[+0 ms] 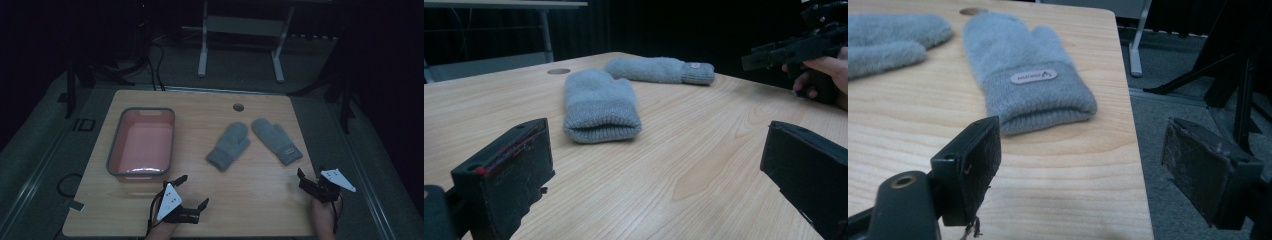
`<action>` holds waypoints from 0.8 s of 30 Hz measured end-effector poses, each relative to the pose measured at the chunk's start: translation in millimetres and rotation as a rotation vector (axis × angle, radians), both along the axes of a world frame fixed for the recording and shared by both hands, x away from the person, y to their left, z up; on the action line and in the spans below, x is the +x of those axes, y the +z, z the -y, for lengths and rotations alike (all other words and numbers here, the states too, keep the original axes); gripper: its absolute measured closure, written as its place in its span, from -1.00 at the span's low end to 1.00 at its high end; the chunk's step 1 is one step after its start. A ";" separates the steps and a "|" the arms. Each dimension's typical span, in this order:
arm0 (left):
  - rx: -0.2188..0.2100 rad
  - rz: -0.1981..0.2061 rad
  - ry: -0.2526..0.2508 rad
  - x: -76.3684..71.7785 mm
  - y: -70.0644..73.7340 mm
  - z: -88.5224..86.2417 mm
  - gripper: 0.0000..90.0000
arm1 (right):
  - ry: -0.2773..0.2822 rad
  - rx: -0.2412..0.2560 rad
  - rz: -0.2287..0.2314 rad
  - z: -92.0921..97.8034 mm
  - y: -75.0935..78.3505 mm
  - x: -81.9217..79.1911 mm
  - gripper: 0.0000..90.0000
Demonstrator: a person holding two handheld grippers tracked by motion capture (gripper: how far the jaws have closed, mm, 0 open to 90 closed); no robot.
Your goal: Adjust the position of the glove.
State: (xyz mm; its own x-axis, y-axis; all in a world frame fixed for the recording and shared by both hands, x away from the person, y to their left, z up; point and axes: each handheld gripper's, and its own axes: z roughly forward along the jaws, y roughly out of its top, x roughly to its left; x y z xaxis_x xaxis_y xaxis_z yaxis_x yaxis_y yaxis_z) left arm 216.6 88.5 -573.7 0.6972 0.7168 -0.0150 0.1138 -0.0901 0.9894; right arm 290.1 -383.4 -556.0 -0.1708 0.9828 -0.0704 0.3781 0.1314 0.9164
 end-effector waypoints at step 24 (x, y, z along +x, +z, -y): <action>-0.011 0.021 0.037 -2.7 -0.7 -1.8 -0.98 | 0.221 0.091 -0.267 -18.9 48.1 36.4 -0.65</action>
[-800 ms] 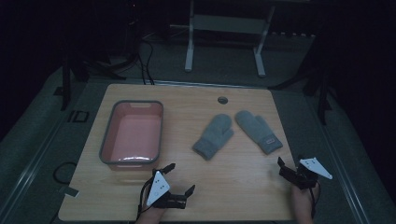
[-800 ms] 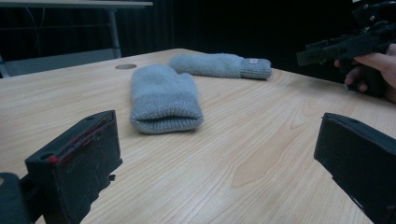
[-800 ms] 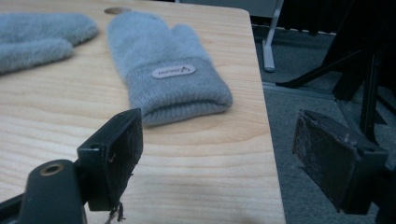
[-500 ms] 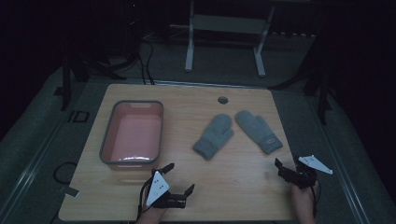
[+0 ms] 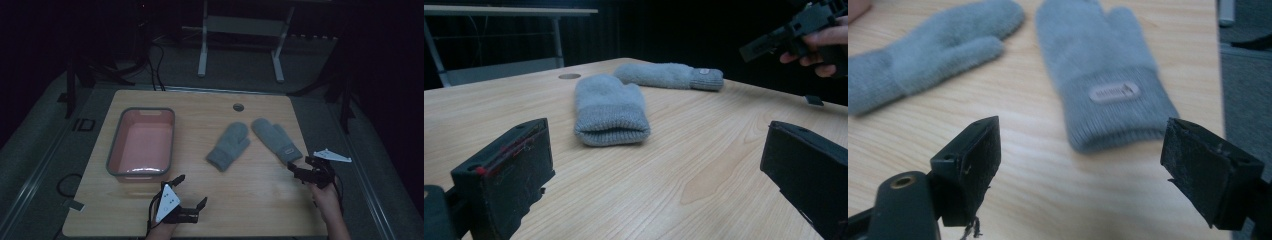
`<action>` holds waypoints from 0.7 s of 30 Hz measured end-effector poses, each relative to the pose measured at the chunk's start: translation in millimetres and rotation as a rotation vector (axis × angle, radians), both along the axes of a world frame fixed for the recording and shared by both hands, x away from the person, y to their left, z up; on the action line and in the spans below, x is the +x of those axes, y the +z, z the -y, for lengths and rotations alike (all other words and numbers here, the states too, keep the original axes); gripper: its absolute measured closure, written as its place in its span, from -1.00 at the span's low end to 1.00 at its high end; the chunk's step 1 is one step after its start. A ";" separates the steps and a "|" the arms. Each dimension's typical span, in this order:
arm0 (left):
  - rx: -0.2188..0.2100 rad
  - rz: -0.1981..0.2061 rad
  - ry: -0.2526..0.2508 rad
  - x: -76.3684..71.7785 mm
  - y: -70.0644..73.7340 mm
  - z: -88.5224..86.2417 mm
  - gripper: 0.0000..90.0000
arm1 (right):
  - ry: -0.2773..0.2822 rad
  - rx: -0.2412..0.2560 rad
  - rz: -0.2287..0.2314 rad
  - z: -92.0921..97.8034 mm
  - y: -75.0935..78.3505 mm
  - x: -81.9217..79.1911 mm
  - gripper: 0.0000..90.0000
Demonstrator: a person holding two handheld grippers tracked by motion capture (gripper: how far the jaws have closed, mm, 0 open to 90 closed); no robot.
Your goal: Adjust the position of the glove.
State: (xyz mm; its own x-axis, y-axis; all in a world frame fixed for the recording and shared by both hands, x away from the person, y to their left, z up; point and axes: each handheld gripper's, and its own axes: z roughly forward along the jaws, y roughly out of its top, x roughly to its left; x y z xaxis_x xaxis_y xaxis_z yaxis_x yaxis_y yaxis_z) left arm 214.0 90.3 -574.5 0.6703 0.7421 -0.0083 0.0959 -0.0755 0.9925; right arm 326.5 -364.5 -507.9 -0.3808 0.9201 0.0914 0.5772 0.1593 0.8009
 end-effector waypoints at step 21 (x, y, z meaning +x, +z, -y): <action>-0.003 0.003 -0.005 -0.2 -0.2 -0.4 -0.98 | 0.253 -0.060 0.055 -77.1 13.5 58.7 -0.64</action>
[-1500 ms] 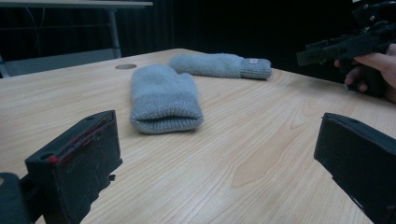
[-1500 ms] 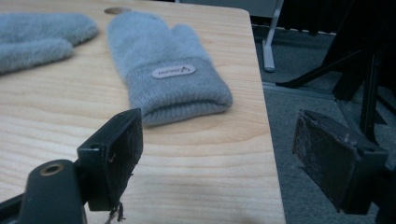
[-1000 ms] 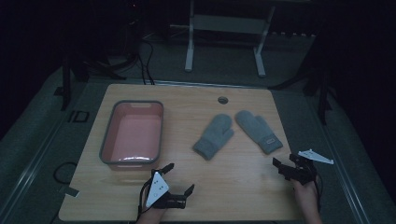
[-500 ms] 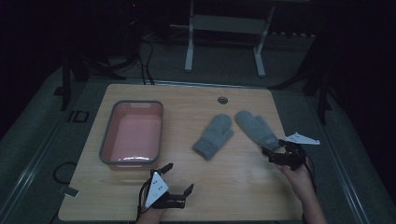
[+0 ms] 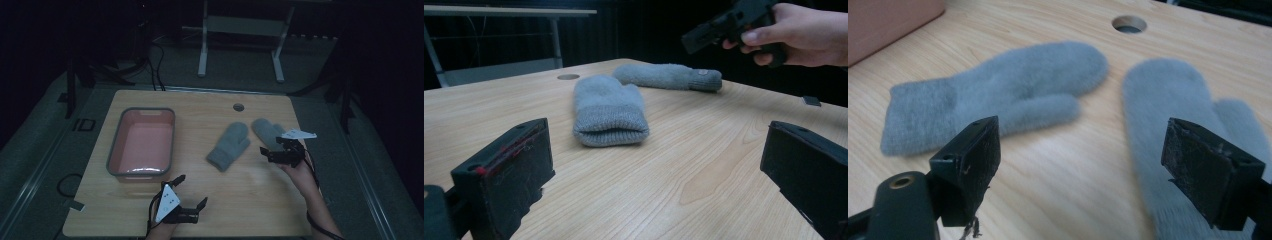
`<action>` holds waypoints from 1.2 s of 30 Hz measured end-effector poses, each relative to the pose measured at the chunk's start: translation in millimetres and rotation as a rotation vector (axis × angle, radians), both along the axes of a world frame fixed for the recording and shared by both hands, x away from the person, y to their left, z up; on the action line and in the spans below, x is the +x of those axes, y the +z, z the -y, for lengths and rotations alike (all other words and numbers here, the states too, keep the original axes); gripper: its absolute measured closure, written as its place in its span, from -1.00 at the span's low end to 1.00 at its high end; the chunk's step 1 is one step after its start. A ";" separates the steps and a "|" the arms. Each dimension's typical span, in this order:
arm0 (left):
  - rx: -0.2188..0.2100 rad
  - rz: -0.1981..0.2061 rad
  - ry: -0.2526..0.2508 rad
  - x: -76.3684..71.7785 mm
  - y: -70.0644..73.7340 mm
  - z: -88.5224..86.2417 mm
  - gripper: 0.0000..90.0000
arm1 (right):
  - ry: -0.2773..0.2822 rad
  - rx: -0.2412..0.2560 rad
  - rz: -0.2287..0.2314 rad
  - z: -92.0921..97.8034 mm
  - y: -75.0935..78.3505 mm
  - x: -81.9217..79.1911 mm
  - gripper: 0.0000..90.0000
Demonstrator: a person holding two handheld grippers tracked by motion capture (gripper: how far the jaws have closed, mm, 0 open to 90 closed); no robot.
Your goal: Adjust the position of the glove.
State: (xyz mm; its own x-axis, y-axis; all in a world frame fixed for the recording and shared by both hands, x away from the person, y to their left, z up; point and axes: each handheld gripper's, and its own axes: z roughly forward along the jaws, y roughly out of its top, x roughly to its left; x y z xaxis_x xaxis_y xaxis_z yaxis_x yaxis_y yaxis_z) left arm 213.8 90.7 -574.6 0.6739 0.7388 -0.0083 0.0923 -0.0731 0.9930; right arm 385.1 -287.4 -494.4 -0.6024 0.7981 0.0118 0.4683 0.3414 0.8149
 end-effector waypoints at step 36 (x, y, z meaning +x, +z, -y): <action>0.017 -0.008 -0.018 -0.7 0.6 2.5 -0.98 | 0.193 -0.204 -0.084 -110.4 -50.5 77.3 -0.27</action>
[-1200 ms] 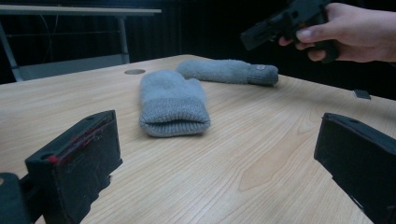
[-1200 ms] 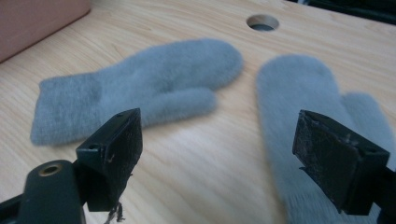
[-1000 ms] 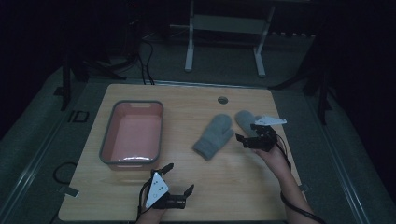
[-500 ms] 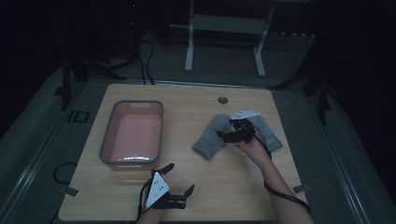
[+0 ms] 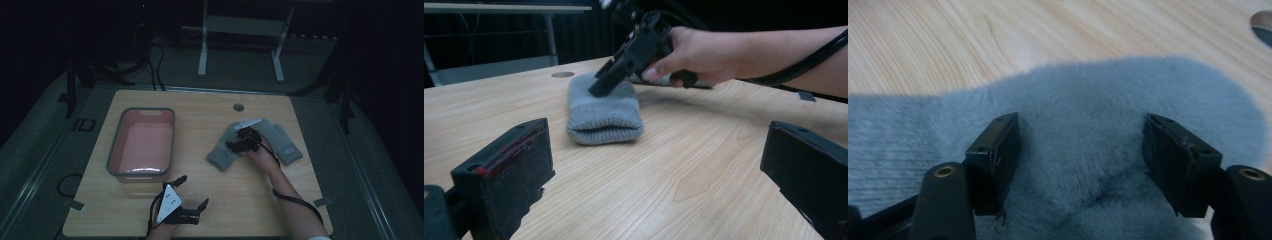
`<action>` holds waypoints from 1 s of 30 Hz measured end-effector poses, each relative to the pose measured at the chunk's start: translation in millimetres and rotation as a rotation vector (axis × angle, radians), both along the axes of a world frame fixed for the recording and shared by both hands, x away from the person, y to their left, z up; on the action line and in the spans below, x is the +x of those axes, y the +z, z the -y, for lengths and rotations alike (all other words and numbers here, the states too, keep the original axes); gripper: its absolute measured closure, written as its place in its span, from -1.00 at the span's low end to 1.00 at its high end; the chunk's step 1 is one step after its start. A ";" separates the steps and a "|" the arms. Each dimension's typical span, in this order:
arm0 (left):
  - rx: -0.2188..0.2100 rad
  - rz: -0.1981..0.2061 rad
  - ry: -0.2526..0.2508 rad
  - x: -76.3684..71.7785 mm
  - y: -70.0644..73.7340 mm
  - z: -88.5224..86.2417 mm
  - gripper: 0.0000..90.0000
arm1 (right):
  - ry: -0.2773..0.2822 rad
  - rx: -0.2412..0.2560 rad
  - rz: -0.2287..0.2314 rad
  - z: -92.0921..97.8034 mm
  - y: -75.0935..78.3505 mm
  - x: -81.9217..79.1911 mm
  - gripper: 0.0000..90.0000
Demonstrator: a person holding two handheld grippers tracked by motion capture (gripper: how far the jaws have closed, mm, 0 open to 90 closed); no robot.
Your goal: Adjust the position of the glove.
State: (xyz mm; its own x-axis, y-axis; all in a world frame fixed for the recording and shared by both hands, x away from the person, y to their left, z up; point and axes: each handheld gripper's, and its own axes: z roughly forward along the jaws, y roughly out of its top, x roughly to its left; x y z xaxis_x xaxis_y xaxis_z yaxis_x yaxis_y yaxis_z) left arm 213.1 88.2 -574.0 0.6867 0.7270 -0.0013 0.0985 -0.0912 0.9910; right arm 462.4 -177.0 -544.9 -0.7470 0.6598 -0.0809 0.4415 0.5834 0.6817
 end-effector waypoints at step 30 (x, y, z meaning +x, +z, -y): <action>-0.006 0.005 0.001 -0.9 -0.3 0.1 -0.98 | 0.431 0.058 -0.007 -36.4 33.3 -47.8 0.78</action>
State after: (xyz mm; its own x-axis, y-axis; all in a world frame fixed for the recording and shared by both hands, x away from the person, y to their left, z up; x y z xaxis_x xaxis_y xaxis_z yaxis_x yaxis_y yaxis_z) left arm 212.3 88.2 -574.3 0.6863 0.7274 -0.0024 0.0937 -0.0852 0.9919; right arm 414.6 -140.6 -511.6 -0.9555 0.2911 -0.0471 0.1706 0.6759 0.7169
